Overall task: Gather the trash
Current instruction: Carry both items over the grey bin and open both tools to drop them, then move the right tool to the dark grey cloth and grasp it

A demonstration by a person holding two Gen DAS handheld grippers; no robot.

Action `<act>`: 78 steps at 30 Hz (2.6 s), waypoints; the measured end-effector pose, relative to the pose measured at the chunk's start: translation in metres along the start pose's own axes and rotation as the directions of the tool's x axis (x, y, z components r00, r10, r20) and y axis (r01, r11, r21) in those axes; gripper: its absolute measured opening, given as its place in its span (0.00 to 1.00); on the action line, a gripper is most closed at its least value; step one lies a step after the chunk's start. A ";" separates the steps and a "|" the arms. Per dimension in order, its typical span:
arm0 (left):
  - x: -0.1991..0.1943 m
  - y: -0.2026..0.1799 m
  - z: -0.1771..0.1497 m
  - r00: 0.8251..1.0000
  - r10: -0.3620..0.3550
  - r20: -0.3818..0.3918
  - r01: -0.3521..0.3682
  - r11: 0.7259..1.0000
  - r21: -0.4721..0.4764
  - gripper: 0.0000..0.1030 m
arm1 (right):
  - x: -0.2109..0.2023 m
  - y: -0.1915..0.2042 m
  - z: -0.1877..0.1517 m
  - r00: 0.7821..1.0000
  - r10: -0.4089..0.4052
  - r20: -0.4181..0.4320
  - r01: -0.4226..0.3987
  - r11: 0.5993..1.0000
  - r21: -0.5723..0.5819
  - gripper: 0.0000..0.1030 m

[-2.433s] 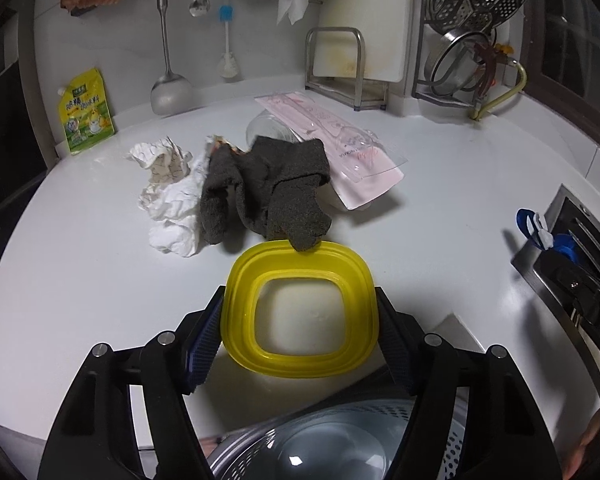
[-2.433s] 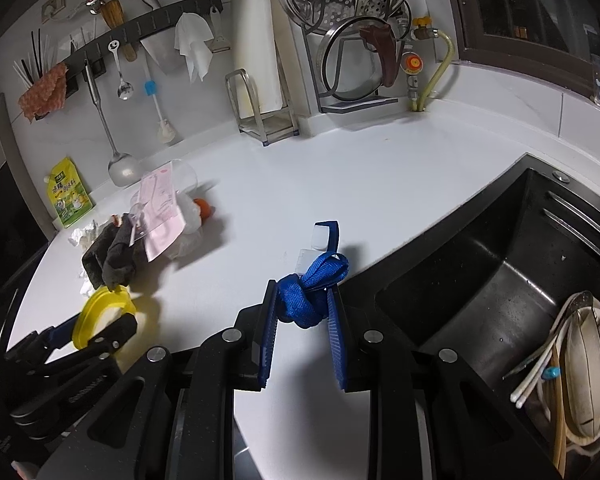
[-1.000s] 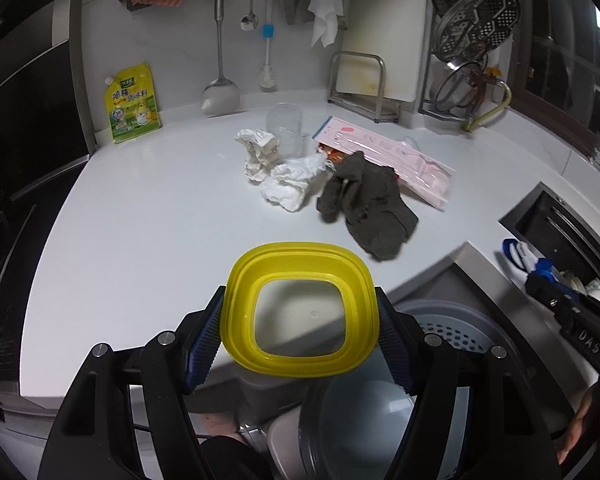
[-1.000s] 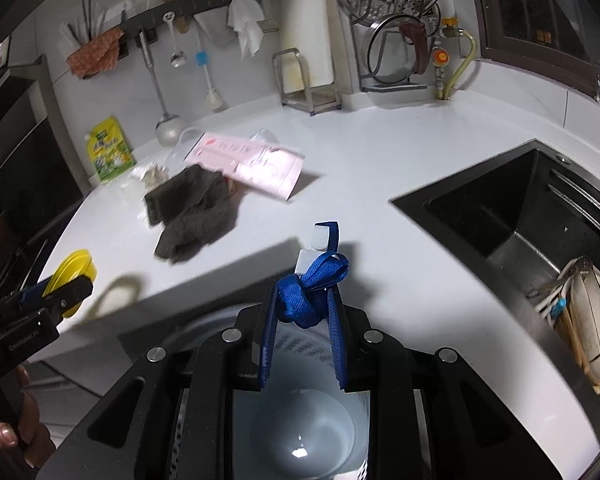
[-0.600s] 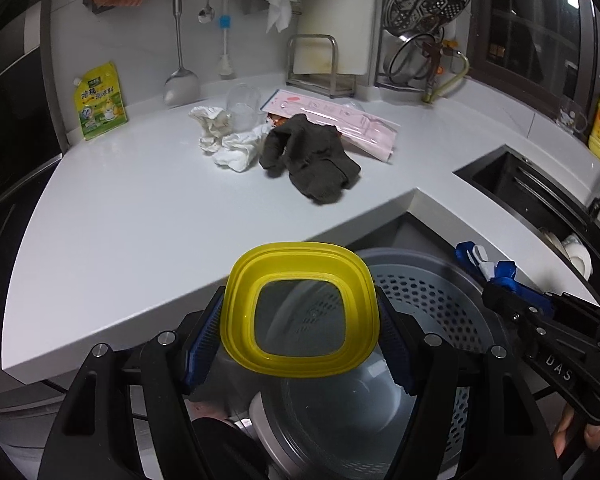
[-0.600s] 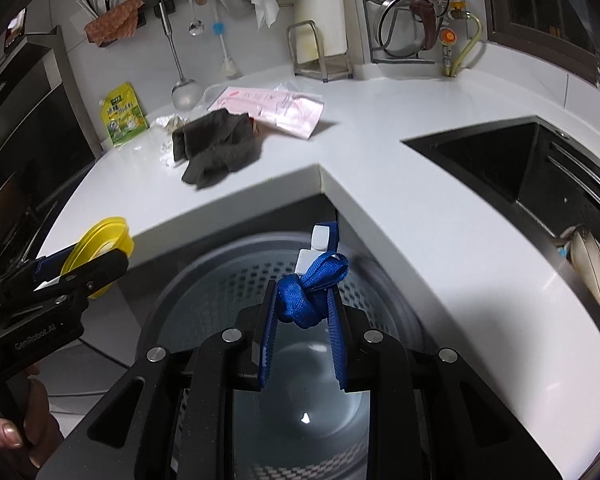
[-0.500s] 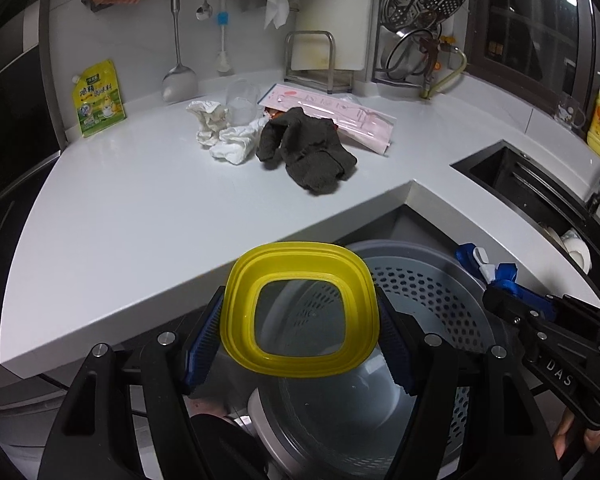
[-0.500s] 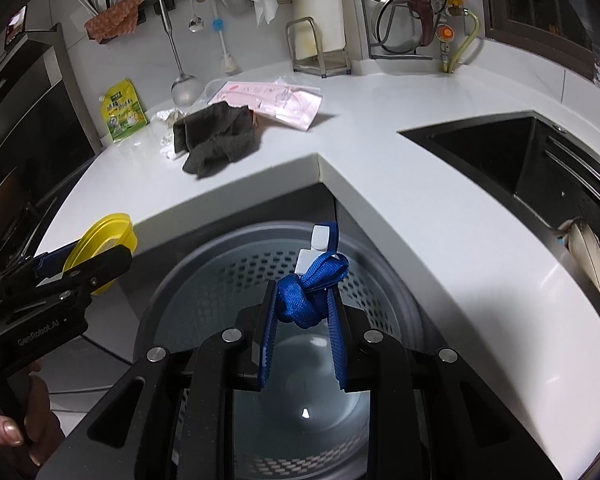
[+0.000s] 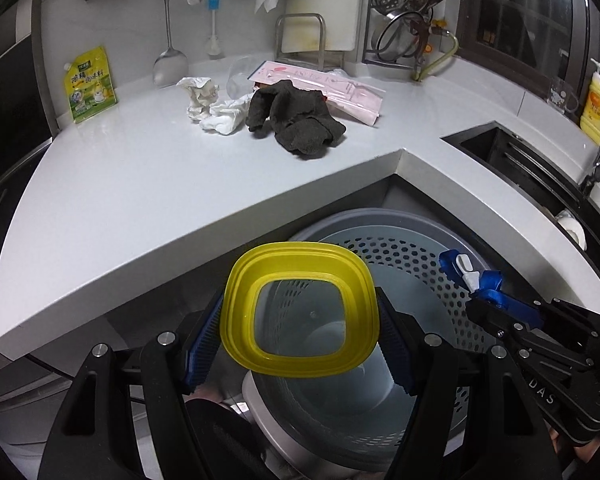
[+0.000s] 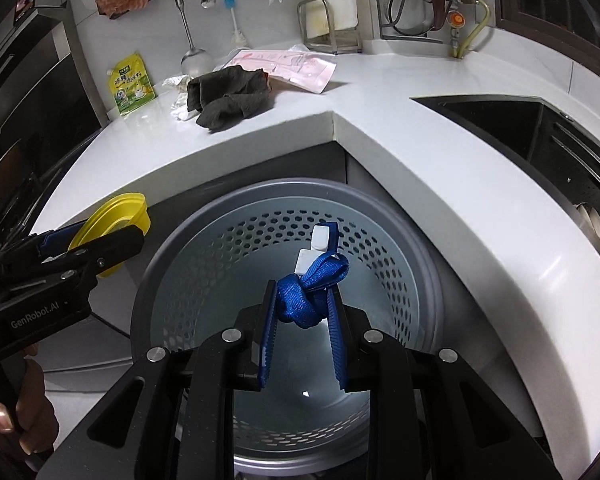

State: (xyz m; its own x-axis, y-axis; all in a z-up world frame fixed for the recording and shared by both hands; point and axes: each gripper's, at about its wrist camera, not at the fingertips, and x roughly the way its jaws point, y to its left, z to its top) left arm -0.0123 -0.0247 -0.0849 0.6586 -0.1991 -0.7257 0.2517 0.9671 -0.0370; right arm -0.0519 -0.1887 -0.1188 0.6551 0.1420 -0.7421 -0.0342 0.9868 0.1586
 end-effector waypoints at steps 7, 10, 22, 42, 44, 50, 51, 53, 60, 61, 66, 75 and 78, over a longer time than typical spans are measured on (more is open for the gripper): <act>0.002 -0.001 -0.003 1.000 -0.010 -0.018 0.011 1.000 0.003 0.66 | 0.002 -0.004 -0.002 1.000 0.005 -0.010 -0.005 1.000 0.015 0.22; 0.002 -0.002 -0.003 1.000 -0.013 -0.019 0.013 1.000 0.004 0.67 | 0.002 -0.006 -0.003 1.000 0.006 -0.010 -0.006 1.000 0.023 0.22; 0.002 0.001 -0.003 1.000 -0.016 -0.019 0.016 1.000 -0.012 0.79 | -0.013 -0.015 0.000 0.999 -0.025 0.046 0.022 0.998 0.058 0.48; -0.015 0.011 0.000 0.999 -0.014 0.049 0.017 0.999 -0.050 0.93 | -0.017 -0.015 0.002 0.998 -0.028 0.065 0.023 0.998 0.065 0.55; -0.016 0.013 0.002 0.998 -0.014 0.055 0.017 0.998 -0.054 0.93 | -0.018 -0.015 0.002 0.997 -0.030 0.067 0.026 0.997 0.066 0.56; -0.023 0.020 0.008 0.997 -0.021 0.081 0.027 0.997 -0.076 0.94 | -0.022 -0.012 0.005 0.996 -0.034 0.081 0.029 0.998 0.063 0.60; -0.024 0.021 0.009 0.996 -0.019 0.086 0.025 0.997 -0.076 0.94 | -0.022 -0.012 0.005 0.996 -0.035 0.083 0.030 0.998 0.063 0.60; -0.028 0.024 0.012 0.995 -0.010 0.100 0.018 0.997 -0.078 0.94 | -0.022 -0.011 0.007 0.996 -0.034 0.084 0.028 0.998 0.063 0.61; -0.033 0.040 0.022 0.993 0.014 0.117 -0.001 0.994 -0.110 0.94 | -0.023 -0.007 0.017 0.995 -0.025 0.100 0.019 0.998 0.059 0.61; -0.033 0.043 0.024 0.992 0.018 0.123 -0.003 0.993 -0.116 0.94 | -0.023 -0.006 0.020 0.994 -0.022 0.106 0.016 0.998 0.057 0.62; -0.032 0.052 0.033 0.987 0.058 0.148 -0.041 0.992 -0.118 0.94 | -0.021 0.003 0.037 0.990 -0.019 0.138 0.014 0.999 0.036 0.66; -0.015 0.076 0.056 0.981 0.123 0.149 -0.101 0.985 -0.143 0.94 | 0.002 0.025 0.075 0.990 0.018 0.142 -0.017 1.000 -0.010 0.66; -0.009 0.084 0.064 0.980 0.138 0.140 -0.117 0.982 -0.150 0.94 | 0.012 0.030 0.087 0.989 0.026 0.143 -0.024 1.000 -0.013 0.67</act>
State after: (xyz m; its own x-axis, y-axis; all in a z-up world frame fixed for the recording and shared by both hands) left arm 0.0482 0.0484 -0.0374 0.7796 -0.0834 -0.6207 0.0637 0.9965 -0.0540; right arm 0.0201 -0.1647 -0.0662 0.7553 0.1547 -0.6368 -0.0600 0.9840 0.1680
